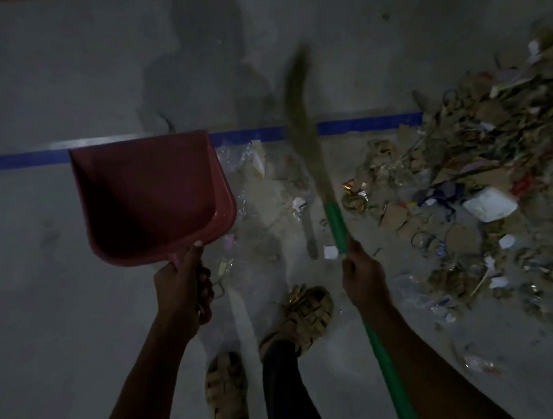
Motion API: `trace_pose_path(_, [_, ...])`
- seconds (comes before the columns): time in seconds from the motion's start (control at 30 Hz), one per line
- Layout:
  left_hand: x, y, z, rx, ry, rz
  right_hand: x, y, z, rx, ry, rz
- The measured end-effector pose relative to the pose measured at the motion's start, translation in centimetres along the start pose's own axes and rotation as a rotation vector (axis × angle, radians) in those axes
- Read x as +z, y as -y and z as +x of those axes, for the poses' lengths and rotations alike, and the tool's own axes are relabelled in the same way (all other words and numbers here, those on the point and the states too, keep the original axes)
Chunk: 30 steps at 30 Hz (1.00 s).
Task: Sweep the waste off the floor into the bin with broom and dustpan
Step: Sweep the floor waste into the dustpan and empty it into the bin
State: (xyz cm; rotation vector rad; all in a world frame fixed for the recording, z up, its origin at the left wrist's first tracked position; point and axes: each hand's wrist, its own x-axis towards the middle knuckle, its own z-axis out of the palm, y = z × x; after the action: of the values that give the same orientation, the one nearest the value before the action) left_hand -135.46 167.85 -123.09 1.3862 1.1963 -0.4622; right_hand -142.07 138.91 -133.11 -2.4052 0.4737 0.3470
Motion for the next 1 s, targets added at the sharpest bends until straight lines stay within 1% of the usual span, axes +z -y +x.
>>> trace_pose_path(0.1, [-1.4,1.3,-0.2,0.001,0.007,-0.033,3.1,2.7,-0.7,-0.086,0.168,-0.044])
trace_pose_path(0.23, [-4.3,2.5,-0.3,0.004,0.015,-0.054,6.2,6.2,-1.6,-0.158,0.336,-0.136])
trace_pose_path(0.3, [-6.1,2.8,-0.2,0.022,0.036,-0.048,7.2,6.6,-2.1,-0.137,0.379,-0.194])
trace_pose_path(0.4, [-9.2,2.7,0.0,0.022,0.052,-0.041,7.4,5.9,-3.1,0.03,0.317,-0.165])
trace_pose_path(0.5, [-12.3,2.5,0.3,0.043,0.048,-0.025,6.1,4.4,-4.2,0.142,0.173,-0.198])
trace_pose_path(0.6, [-15.9,2.2,0.4,0.079,0.024,-0.038,4.8,3.3,-5.2,0.369,0.033,-0.249])
trace_pose_path(0.67, [-17.6,2.3,0.5,0.101,0.008,-0.042,4.1,2.4,-5.7,0.461,-0.048,-0.261])
trace_pose_path(0.77, [-19.4,3.2,0.4,0.146,0.002,-0.076,3.7,1.2,-6.8,0.429,-0.176,-0.174])
trace_pose_path(0.83, [-19.9,3.9,0.2,0.129,0.009,-0.091,4.0,0.9,-7.1,0.372,-0.215,-0.115])
trace_pose_path(0.9, [-20.3,4.9,-0.1,0.115,0.019,-0.109,4.9,1.8,-7.4,0.311,-0.207,-0.073])
trace_pose_path(1.0, [-20.7,6.4,-0.4,0.104,0.022,-0.129,6.8,6.3,-8.5,0.195,-0.116,-0.009])
